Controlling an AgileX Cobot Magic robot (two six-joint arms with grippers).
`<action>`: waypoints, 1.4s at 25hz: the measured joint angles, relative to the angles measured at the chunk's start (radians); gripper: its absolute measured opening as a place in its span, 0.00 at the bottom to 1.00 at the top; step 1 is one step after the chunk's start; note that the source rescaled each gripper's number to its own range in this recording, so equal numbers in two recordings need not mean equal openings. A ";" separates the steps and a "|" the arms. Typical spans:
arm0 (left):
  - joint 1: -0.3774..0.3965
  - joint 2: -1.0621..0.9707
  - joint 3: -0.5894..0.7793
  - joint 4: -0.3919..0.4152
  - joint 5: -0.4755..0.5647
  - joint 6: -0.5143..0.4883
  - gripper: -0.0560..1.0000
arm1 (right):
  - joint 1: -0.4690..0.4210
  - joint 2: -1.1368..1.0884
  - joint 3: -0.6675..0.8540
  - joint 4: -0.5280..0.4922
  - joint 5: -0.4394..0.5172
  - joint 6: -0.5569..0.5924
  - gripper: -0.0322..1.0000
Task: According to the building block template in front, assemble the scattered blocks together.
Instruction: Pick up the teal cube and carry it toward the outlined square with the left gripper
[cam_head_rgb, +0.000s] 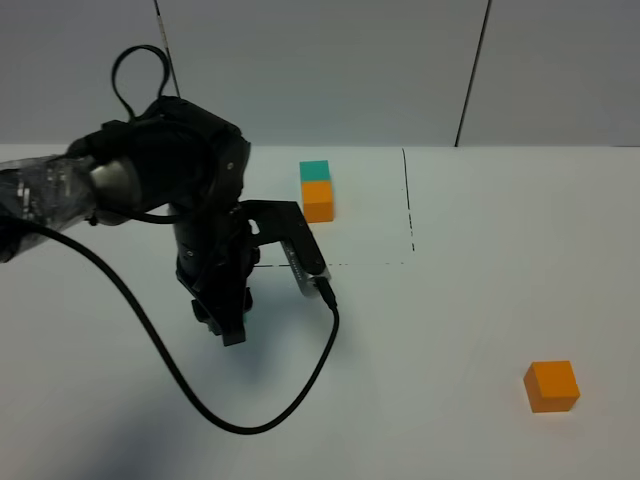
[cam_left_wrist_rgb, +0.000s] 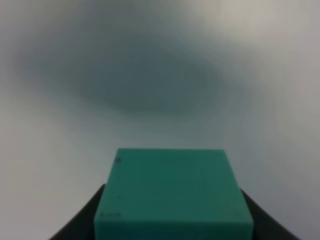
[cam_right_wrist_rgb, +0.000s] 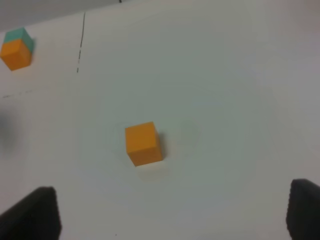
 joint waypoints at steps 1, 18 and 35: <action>-0.009 0.023 -0.029 0.003 0.008 0.013 0.06 | 0.000 0.000 0.000 0.000 0.000 0.000 0.81; -0.086 0.342 -0.339 -0.087 0.048 0.221 0.06 | 0.000 0.000 0.000 0.000 0.000 0.000 0.81; -0.126 0.355 -0.377 -0.041 -0.072 0.275 0.06 | 0.000 0.000 0.000 0.000 0.000 0.000 0.81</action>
